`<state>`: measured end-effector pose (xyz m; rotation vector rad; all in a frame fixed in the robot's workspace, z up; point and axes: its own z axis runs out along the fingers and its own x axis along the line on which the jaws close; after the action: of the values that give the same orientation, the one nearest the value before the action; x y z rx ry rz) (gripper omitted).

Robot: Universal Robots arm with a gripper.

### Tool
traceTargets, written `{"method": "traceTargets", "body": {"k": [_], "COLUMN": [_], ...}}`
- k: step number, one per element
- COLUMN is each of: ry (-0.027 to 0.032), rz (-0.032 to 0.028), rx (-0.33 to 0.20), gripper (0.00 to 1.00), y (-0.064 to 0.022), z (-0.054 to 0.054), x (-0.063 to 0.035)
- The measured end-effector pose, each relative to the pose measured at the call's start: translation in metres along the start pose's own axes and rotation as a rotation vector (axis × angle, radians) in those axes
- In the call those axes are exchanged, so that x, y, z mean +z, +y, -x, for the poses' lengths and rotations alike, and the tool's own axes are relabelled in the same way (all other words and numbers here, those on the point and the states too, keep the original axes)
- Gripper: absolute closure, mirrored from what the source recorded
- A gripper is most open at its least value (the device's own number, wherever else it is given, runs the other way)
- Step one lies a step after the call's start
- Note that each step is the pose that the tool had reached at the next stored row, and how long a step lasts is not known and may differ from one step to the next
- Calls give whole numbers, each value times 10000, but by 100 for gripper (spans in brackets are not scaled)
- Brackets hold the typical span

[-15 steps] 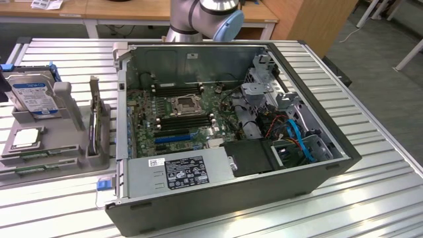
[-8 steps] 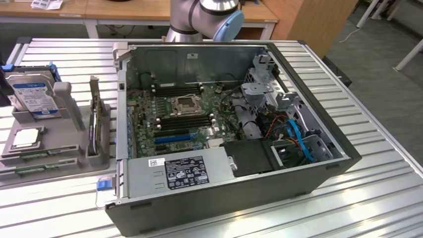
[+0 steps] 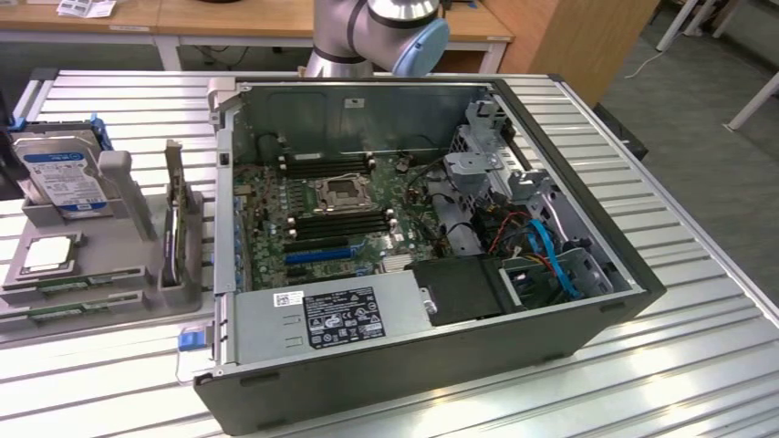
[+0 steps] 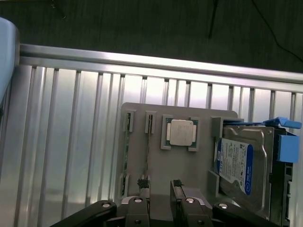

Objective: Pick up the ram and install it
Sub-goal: 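Pick up the ram and move it above insertion slot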

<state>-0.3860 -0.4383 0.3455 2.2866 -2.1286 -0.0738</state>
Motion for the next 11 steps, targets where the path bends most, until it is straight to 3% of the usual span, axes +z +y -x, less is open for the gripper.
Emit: {"method": "traceTargets", "body": {"k": [11], "ry": [0], "rz": [0], "rx": [-3], "gripper": [69], "y": [-3], "z": [-2], "x": [75]}}
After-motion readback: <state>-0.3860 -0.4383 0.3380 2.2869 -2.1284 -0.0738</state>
